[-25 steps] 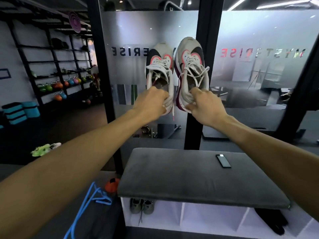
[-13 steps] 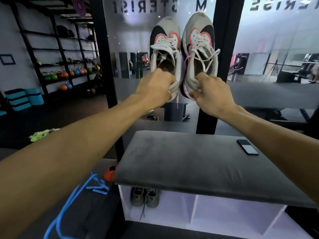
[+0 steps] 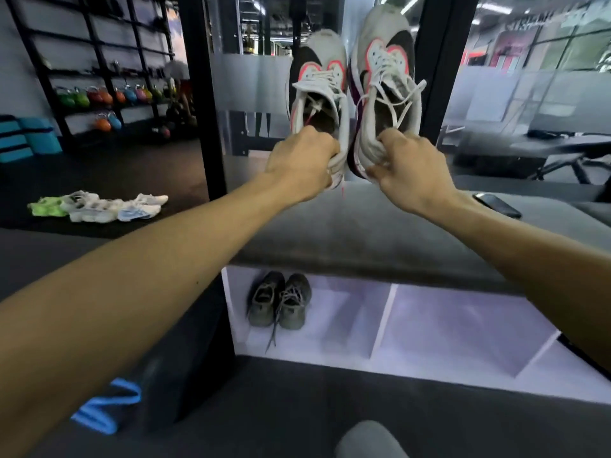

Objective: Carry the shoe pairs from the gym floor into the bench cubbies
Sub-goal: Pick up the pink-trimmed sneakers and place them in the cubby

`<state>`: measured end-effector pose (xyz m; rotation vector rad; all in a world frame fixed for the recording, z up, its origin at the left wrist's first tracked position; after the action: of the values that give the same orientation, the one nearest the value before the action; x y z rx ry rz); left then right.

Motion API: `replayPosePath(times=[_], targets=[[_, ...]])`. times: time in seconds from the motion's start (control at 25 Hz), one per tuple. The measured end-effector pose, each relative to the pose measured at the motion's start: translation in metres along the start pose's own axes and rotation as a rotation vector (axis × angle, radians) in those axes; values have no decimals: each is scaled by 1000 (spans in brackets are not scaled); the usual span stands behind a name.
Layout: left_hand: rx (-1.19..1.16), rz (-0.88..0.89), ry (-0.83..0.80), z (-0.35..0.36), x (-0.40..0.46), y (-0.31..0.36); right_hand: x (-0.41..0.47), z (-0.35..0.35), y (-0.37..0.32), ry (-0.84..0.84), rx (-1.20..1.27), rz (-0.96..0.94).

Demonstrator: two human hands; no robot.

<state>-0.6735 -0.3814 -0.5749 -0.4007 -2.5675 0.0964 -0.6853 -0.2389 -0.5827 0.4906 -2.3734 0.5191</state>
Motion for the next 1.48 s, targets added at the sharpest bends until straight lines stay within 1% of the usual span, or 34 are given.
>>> replayPosePath(times=[0.16,0.32,0.56,0.72,0.92,1.16,1.32,1.48], targets=[[9,8,-85,31,-70,9,-81,28,-21,-75,20,50],[5,53,-111,66,-149,31,-173,53,-39,-151,59,100],[-92,87,-286,144,-246,64,-285,101,-41,-262,111,214],[-127,57,-425,189,-283,84,-336,139,-27,-386,117,301],[-83,69,-524,249,-287,91,-355,177,4,-460,149,352],[-76,77,-626,329,-255,88,-337,243,54,-520,187,437],[-91,62,-651,398,-209,82,-310,303,102,-556,182,490],[-42,55,-681,476,-161,77,-281,371,162,-592,150,548]])
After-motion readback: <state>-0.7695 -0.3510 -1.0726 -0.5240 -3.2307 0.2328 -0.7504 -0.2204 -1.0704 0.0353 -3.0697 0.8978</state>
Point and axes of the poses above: each hand's wrist, its own x-axis towards the middle knuckle, its own z-axis out of the palm, y = z × x, the point moved 7 cm from there along x, towards the middle knuckle, and after that the axes turned 14 degrees about x, right-handed, at the moved point
